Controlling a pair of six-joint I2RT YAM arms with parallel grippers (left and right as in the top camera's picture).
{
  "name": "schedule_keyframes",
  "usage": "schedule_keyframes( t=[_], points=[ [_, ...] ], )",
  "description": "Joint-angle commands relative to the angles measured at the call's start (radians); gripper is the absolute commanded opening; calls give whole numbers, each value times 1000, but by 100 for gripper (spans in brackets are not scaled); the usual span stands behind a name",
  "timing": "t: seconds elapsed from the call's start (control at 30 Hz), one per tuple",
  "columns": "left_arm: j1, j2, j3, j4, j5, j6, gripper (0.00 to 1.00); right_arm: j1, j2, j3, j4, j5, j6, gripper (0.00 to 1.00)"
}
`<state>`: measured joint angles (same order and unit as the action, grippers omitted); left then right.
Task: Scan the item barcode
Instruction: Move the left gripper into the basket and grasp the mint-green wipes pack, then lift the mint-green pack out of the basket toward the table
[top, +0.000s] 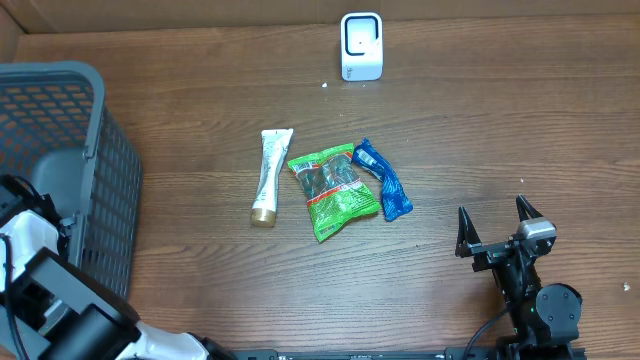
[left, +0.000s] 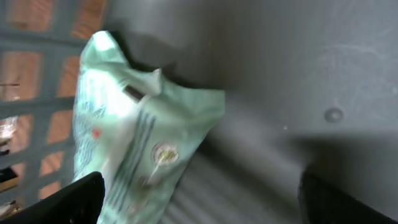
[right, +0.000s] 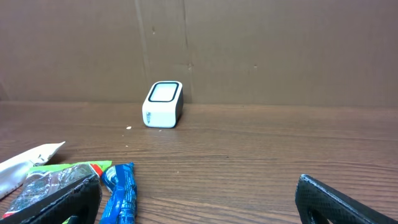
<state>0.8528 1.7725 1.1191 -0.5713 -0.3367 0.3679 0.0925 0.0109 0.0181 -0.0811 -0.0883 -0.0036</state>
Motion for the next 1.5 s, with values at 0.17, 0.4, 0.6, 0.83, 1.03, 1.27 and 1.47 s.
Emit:
schedule_keyframes(
  t=[0.17,0.4,0.6,0.83,1.03,1.27,1.47],
  points=[
    [15,71,-8,82,-15,31,90,5,-8,-10,5,9,0,100],
    [39,72,-13,93,-40,40,82,5,-8,-10,5,9,0,100],
    [77,75,-21,85,-40,34,77,5,-8,-10,5,9,0,100],
    [84,92,-30,86,-33,10,61,5,-8,-10,5,9,0,100],
    [84,132,-31,85,-5,-10,33,5,-8,-10,5,9,0,100],
    [74,150,-31,77,73,-81,4,5,-8,-10,5,9,0,100],
    [39,150,-29,72,156,-114,4,5,-8,-10,5,9,0,100]
  ],
)
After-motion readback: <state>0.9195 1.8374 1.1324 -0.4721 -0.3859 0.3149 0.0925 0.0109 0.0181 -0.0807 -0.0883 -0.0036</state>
